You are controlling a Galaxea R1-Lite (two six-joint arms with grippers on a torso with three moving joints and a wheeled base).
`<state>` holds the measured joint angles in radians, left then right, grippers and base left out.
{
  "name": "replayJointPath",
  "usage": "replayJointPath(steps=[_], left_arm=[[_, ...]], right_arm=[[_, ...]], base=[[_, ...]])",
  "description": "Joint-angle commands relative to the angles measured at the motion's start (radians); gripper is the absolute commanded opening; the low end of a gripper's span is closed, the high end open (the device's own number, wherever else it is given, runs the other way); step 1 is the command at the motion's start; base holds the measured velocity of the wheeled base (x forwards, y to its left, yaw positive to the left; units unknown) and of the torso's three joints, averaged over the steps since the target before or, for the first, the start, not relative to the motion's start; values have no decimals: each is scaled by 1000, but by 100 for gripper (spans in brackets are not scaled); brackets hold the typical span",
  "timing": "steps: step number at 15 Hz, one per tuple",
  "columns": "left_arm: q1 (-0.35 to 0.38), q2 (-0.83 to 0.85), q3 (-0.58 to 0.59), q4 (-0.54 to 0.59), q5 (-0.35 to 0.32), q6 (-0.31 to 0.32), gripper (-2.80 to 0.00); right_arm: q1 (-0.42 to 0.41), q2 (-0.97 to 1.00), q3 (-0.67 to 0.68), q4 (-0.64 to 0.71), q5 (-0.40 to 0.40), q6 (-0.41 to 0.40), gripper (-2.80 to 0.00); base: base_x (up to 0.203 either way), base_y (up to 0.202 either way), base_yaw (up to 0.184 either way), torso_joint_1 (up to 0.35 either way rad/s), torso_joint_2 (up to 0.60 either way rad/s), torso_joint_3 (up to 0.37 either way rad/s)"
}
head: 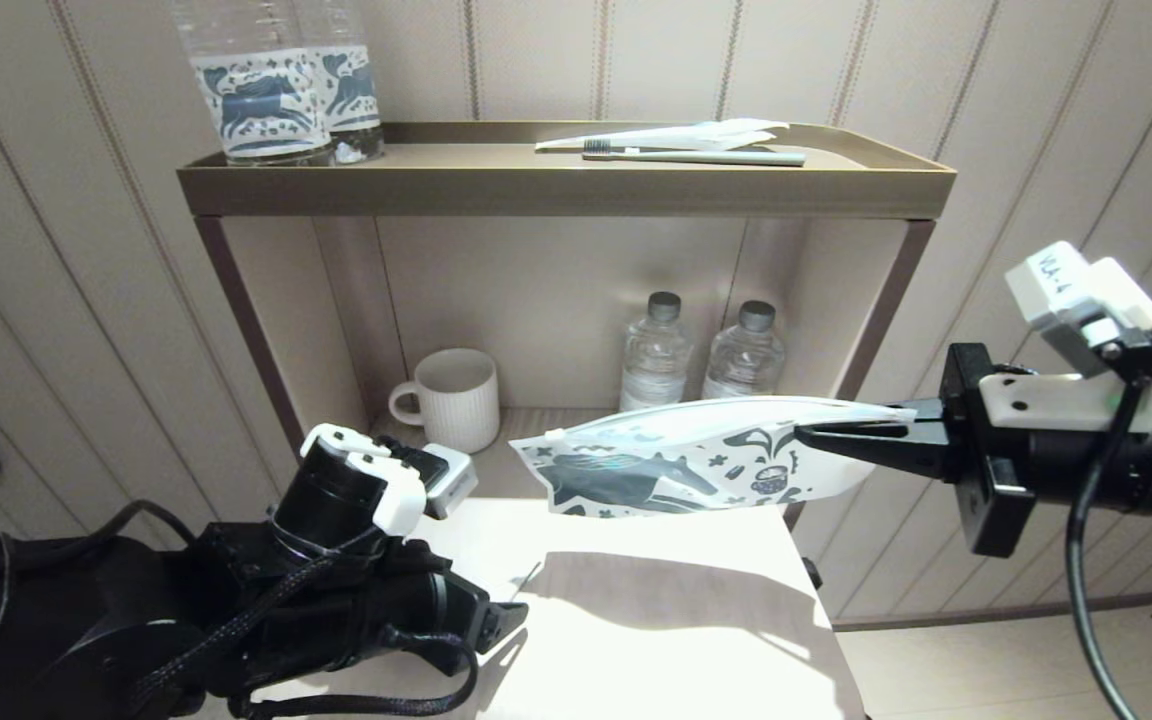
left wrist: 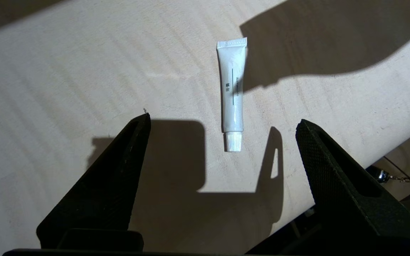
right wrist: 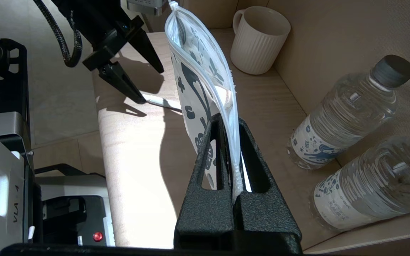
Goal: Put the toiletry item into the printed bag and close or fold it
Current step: Pick up the toothpaste
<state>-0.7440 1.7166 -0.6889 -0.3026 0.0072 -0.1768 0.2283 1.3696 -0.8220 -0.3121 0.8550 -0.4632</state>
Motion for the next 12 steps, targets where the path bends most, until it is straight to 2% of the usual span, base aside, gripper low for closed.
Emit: replayJointPath(steps=[1, 6, 11, 12], left_arm=[[0, 52, -20, 1, 0, 2, 0], [1, 136, -32, -11, 32, 11, 0], [-1, 153, -52, -10, 33, 25, 0], [-4, 152, -48, -10, 33, 25, -280]], right_arm=[[0, -1, 1, -2, 6, -3, -280], [5, -1, 3, -2, 5, -3, -280], [5, -1, 3, -2, 6, -3, -280], [3, -1, 3, -2, 6, -3, -280]], base=[[0, 0, 0, 0, 0, 0], [0, 0, 0, 0, 0, 0], [0, 0, 0, 0, 0, 0], [0, 0, 0, 0, 0, 0]])
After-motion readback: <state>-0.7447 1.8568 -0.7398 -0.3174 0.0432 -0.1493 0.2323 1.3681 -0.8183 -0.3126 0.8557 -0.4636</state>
